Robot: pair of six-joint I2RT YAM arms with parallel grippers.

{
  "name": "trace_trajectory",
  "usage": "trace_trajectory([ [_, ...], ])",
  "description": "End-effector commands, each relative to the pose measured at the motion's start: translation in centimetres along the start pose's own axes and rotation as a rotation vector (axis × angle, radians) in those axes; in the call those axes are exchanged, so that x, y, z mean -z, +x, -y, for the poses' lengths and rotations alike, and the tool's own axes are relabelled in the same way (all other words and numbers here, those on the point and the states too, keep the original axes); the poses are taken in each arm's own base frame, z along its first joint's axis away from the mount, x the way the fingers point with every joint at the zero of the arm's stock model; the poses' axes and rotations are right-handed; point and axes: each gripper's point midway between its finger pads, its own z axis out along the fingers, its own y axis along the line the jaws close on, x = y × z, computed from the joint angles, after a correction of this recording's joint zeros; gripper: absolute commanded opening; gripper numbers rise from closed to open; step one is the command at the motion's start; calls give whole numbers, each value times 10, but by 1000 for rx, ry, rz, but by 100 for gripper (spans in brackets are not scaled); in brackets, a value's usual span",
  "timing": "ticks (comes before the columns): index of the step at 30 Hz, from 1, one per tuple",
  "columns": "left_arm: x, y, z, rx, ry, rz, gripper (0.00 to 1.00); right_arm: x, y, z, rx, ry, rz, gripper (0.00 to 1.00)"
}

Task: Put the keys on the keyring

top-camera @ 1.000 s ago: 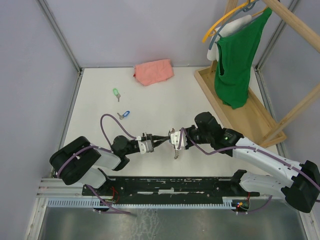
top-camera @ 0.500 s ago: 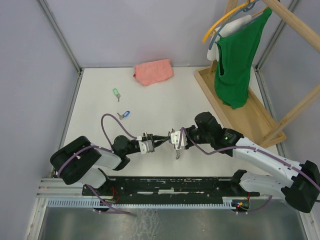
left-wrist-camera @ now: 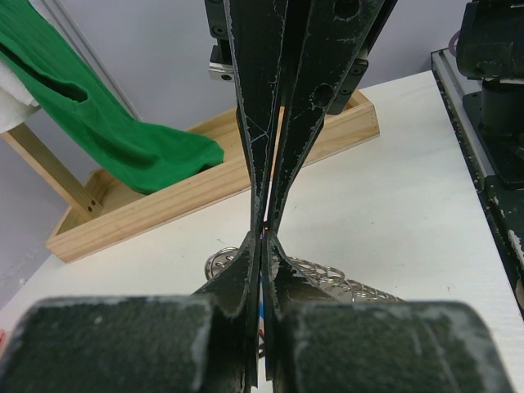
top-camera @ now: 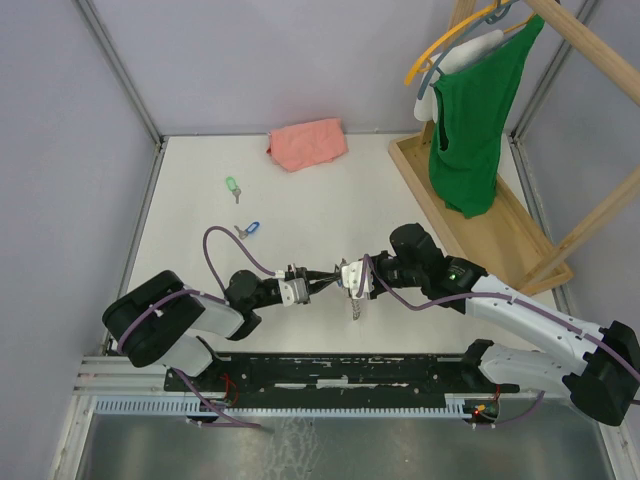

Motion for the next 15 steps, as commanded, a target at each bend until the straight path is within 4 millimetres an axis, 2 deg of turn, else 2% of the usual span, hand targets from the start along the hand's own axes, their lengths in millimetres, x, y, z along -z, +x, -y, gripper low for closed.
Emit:
trace_trajectory([
  [1, -10, -47, -17, -92, -49, 173, 3, 6, -46, 24, 62, 76, 172, 1],
  [8, -7, -49, -28, -63, -112, 169, 3, 6, -42, 21, 71, 72, 163, 1],
  [15, -3, -53, -39, 94, -159, 174, 3, 10, -42, 22, 103, 117, 181, 1],
])
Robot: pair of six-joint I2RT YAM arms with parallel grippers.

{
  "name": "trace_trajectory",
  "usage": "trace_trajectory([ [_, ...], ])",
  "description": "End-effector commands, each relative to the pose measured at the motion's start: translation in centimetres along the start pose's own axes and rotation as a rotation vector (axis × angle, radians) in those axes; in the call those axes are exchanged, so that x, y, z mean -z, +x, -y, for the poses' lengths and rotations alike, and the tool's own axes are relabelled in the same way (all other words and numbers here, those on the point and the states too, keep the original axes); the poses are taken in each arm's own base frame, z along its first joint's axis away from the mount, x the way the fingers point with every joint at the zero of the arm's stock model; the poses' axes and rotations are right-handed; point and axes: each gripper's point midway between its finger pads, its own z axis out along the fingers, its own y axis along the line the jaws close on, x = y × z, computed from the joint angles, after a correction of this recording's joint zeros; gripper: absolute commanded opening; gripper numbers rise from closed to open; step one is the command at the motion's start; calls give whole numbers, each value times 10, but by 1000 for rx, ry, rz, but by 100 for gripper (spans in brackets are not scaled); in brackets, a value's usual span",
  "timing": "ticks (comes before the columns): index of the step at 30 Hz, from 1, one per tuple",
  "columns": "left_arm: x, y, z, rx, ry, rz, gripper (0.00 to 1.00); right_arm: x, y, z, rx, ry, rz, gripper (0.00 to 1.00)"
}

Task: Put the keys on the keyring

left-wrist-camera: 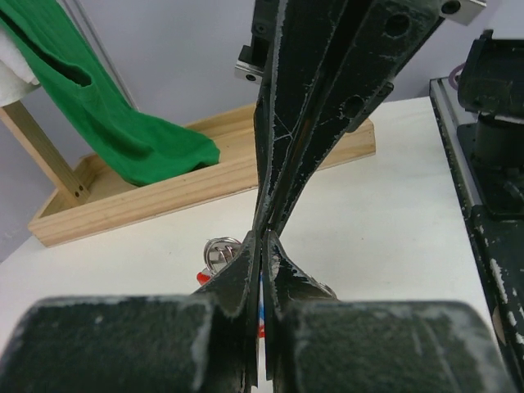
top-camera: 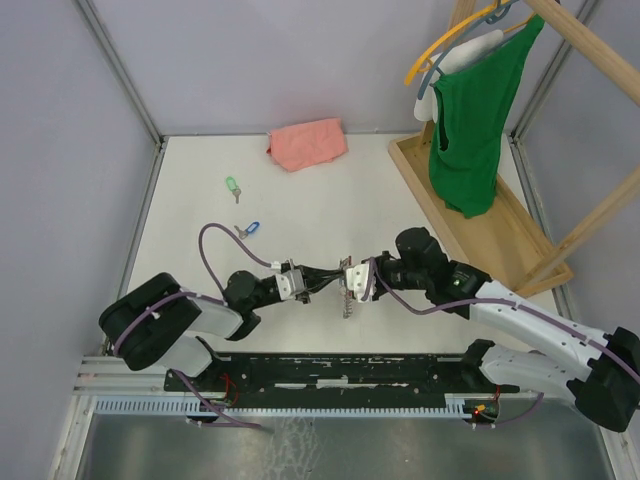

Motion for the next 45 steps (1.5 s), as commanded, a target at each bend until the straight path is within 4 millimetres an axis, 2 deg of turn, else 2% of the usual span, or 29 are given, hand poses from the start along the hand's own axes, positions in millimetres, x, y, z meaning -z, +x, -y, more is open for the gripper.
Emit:
trace_trajectory([
  [1, -4, -53, -29, 40, -104, 170, 3, 7, -39, 20, 93, 79, 152, 1],
  [9, 3, -50, -42, 243, -155, 101, 3, 8, -40, 18, 111, 101, 174, 1],
  [14, 10, -48, -43, 354, -166, 87, 3, 8, -41, 21, 106, 124, 188, 1],
  [18, 13, -48, -32, 388, -126, 83, 3, 7, -42, 24, 103, 140, 198, 1],
  [24, 24, -44, -30, 345, -158, 82, 3, 8, -30, 31, 52, 195, 146, 1],
  [27, 27, -28, -30, 364, -184, 18, 3, 11, -23, 35, -41, 231, 106, 1],
  [29, 33, -7, -33, 407, -239, -68, 3, 14, -19, 35, -115, 249, 86, 1],
  [32, 47, 23, -42, 485, -365, -216, 3, 19, -12, 37, -248, 296, 57, 1],
  [35, 66, 42, -56, 537, -537, -317, 3, 22, -2, 38, -349, 335, 14, 1],
  [39, 89, 71, -59, 592, -687, -447, 3, 30, 7, 37, -417, 367, -41, 1],
  [45, 106, 110, -58, 631, -819, -602, 3, 38, 10, 32, -444, 387, -53, 1],
])
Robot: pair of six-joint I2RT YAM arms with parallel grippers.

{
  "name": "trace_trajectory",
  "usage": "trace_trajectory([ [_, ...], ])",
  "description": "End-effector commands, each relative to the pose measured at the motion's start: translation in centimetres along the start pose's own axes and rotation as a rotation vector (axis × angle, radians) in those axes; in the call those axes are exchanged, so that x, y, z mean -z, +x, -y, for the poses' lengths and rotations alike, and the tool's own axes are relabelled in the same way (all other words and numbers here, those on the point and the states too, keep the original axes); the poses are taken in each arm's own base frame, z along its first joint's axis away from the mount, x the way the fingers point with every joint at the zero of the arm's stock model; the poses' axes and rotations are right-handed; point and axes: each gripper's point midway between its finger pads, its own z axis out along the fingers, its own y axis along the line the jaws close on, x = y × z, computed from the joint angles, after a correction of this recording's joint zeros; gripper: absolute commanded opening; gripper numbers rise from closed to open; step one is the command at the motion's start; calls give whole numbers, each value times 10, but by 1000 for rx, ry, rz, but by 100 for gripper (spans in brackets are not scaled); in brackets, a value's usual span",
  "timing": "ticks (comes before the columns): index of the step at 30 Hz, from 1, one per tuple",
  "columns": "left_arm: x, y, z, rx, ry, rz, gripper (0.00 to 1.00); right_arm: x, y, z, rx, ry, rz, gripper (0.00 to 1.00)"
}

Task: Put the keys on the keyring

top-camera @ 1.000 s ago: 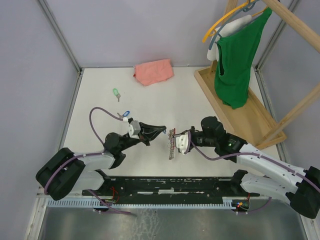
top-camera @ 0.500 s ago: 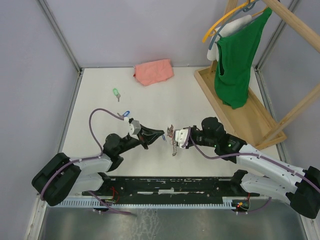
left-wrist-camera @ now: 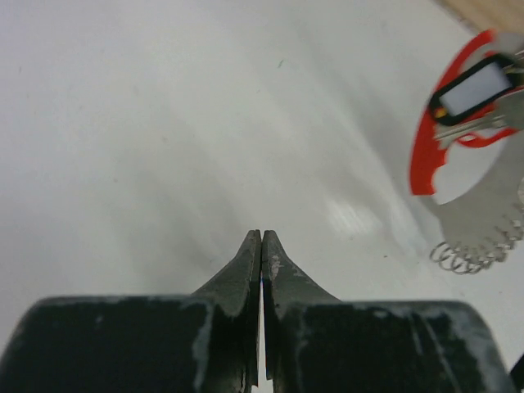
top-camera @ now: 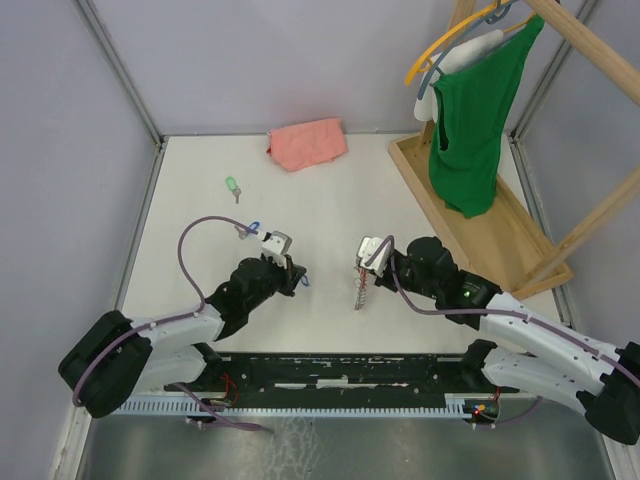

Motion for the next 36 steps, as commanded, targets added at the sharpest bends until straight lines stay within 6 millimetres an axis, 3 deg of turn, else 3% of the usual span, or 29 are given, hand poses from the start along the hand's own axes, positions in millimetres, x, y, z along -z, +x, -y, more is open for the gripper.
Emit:
trace_trajectory([
  [1, -10, 9, -25, 46, -171, -35, 3, 13, -28, 15, -45, 77, 87, 1],
  [11, -49, 5, -36, -93, -242, 66, 3, 15, -30, 14, -49, 75, 105, 1],
  [18, -52, 23, -41, -132, -255, 25, 4, 20, -30, 17, -51, 92, 95, 1],
  [23, -45, 33, -36, -103, -245, -85, 15, 22, -29, 18, -59, 95, 77, 1],
  [25, -43, 31, -33, -95, -248, -132, 27, 23, -29, 17, -63, 94, 75, 1],
  [31, -31, 16, -32, -86, -331, -307, 46, 26, -31, 15, -85, 88, 87, 1],
  [36, -32, 19, -27, -105, -337, -460, 47, 29, -32, 14, -101, 86, 91, 1],
])
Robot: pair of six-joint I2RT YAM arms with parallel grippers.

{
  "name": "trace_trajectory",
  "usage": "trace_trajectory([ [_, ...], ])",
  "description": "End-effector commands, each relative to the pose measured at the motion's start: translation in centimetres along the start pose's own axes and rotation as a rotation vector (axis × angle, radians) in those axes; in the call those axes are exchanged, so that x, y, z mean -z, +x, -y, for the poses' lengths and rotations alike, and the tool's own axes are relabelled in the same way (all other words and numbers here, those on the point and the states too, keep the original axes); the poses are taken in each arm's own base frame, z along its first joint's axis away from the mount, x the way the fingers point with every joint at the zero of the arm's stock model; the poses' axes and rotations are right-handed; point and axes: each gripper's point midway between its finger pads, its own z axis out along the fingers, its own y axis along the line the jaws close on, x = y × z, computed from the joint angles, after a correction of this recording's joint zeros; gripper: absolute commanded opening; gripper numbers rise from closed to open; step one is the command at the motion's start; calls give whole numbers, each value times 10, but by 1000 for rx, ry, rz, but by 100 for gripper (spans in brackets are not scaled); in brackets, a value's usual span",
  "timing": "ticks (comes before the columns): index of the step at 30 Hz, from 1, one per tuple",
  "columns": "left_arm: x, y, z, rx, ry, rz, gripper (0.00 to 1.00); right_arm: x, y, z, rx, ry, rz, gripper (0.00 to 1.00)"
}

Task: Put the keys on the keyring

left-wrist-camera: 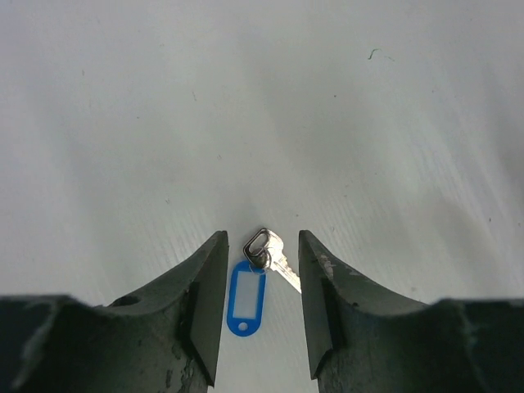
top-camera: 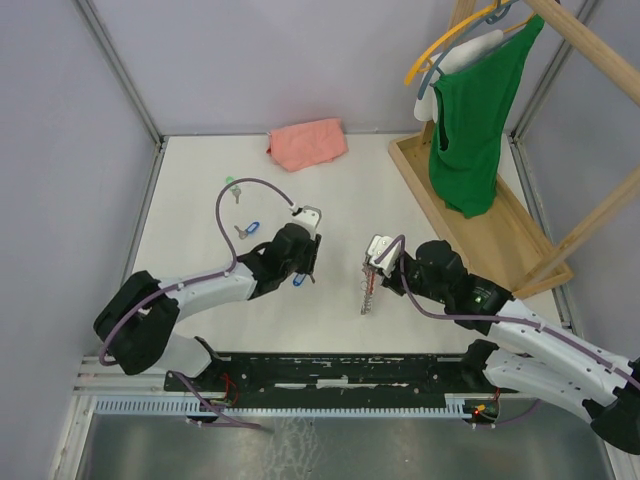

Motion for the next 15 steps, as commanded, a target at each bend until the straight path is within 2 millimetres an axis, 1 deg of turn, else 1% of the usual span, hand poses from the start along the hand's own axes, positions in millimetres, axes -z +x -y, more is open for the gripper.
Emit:
trace_trajectory([
  [1, 4, 18, 2, -23, -14, -189, 47, 9, -34, 10, -20, 36, 105, 1],
  [6, -2, 28, 8, -52, -11, -299, 46, 10, -37, 8, -27, 26, 117, 1],
  [9, -8, 32, 5, -76, -37, -336, 45, 11, -38, 7, -30, 23, 122, 1],
  [15, -17, 32, 7, -110, -46, -360, 43, 11, -38, 7, -30, 23, 120, 0],
])
